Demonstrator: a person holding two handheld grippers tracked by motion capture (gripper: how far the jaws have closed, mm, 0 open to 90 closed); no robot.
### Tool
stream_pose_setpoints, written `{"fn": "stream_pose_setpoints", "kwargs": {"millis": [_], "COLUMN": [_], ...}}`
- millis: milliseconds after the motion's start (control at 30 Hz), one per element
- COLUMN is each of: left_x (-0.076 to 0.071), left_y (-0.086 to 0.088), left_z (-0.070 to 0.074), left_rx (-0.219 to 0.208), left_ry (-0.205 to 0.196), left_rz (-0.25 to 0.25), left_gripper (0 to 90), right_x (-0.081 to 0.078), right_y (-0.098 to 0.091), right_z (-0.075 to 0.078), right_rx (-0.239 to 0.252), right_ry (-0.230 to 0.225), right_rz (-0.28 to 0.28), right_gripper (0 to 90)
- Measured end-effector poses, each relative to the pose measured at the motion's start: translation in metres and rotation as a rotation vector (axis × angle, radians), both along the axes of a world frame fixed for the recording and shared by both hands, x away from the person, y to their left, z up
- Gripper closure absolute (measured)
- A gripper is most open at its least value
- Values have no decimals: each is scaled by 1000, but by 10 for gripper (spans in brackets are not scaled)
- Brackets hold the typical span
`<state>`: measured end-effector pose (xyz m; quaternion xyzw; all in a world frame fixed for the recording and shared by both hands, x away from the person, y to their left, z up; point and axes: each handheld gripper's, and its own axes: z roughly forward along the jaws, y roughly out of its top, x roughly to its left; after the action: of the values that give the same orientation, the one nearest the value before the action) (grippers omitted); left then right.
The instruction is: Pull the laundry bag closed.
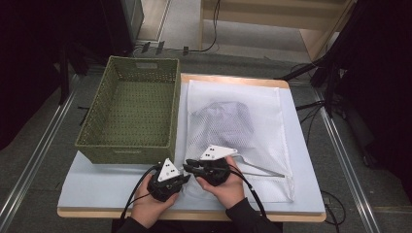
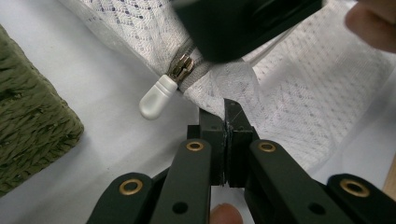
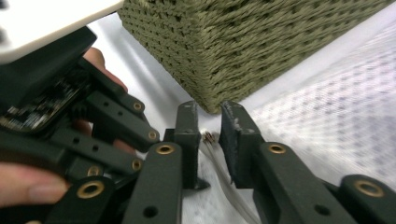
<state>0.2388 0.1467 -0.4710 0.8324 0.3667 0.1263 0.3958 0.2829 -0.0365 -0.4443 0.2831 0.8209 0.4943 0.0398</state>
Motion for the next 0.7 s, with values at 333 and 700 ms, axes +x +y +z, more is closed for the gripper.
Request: {"fn": "stream_pose_setpoints", "kwargs": {"millis": [333, 700], "left_x": [-1, 3], "left_y": [0, 7], "left_z": [-1, -2], "left_rx": [23, -39], "left_ry": [1, 55], "left_rz": [8, 26], "left_gripper": [896, 768], "right_x": [8, 5], "right_y": [7, -6], "right_z": [-6, -11], "right_rx": [-76, -42], "right_ry": [31, 36], "right_rz": [24, 4], "right_gripper": [856, 862]}}
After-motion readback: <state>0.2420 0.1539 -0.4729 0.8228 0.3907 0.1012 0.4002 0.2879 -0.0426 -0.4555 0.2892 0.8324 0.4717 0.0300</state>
